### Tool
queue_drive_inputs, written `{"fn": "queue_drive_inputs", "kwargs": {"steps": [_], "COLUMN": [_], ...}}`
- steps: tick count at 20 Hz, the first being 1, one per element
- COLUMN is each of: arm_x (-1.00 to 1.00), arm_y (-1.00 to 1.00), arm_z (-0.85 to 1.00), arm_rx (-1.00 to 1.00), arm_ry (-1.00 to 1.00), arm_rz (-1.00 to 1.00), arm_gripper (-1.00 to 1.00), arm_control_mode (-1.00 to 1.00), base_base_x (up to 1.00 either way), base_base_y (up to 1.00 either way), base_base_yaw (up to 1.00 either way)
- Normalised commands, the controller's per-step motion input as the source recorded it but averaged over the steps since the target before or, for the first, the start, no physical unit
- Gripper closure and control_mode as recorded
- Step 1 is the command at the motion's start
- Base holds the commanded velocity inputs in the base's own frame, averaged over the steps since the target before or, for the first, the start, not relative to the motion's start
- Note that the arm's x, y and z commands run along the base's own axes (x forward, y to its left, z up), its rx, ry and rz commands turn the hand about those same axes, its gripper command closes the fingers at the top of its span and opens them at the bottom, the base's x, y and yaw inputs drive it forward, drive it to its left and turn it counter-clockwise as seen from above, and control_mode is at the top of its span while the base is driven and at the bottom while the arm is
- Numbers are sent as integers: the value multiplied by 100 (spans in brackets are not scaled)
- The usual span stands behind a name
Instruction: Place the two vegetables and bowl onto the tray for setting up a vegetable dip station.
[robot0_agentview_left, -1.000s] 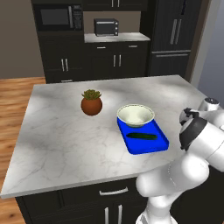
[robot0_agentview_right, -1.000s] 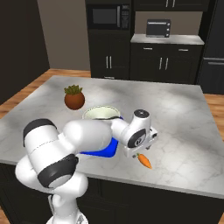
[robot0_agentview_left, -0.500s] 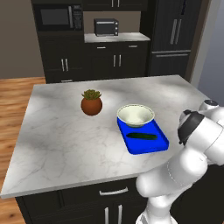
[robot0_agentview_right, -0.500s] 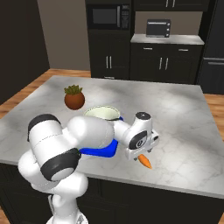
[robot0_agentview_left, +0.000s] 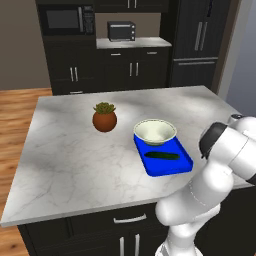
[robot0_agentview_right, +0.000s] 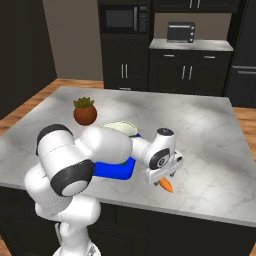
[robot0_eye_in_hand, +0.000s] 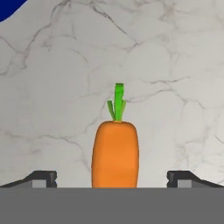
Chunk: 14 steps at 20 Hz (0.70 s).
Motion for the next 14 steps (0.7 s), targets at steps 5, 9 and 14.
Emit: {"fn": "queue_drive_inputs", "kwargs": {"steps": [5,9,14], "arm_x": [0,0,0], "arm_y": [0,0,0], "arm_z": [-10,-15,-23], "arm_rx": [0,0,0], "arm_ry": [11,10,5], "arm_rz": [0,0,0], "arm_gripper": [-100,-100,-100], "arm_control_mode": [-100,-100,-100], "base_base_x": [0,0,0], "base_base_y": [0,0,0], "base_base_yaw": [0,0,0]}}
